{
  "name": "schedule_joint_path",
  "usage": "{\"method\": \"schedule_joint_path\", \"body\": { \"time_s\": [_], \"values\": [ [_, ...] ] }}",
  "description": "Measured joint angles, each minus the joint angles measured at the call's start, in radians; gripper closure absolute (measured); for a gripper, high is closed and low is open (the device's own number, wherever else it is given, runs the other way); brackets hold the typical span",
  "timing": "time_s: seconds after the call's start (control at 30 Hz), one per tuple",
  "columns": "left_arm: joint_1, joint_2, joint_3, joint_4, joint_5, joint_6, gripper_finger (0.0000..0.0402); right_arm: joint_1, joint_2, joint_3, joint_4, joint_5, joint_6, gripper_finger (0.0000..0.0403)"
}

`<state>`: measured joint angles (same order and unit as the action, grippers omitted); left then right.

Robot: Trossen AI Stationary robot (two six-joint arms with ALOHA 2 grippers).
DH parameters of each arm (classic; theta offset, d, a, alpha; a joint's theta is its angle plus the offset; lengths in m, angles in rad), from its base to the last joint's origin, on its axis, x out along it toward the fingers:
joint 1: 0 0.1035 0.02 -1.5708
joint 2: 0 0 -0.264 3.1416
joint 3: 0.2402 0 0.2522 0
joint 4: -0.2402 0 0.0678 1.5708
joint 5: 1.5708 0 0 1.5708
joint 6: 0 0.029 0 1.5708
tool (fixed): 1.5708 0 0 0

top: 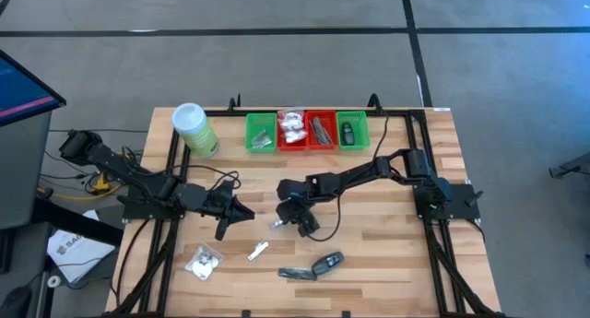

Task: Pick & Place Travel size toiletries
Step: Put the silver nail cutter into the left green bin

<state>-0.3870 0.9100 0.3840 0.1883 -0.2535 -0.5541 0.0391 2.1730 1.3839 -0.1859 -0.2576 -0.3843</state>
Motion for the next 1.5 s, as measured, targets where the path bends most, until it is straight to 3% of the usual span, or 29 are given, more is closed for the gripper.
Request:
{"method": "schedule_joint_path", "body": {
  "time_s": [0.33,0.8,1.5],
  "values": [
    [0.000,0.000,0.000,0.000,-0.014,0.000,0.0357,-0.005,0.003,0.100,-0.136,0.043,-0.003,0.0379],
    [0.000,0.000,0.000,0.010,-0.212,0.112,0.0352,-0.005,0.002,0.353,-0.351,0.038,-0.011,0.0379],
    [0.000,0.000,0.000,0.011,-0.239,0.131,0.0240,-0.033,-0.001,0.616,-0.582,0.051,-0.018,0.0379]
  ]
}}
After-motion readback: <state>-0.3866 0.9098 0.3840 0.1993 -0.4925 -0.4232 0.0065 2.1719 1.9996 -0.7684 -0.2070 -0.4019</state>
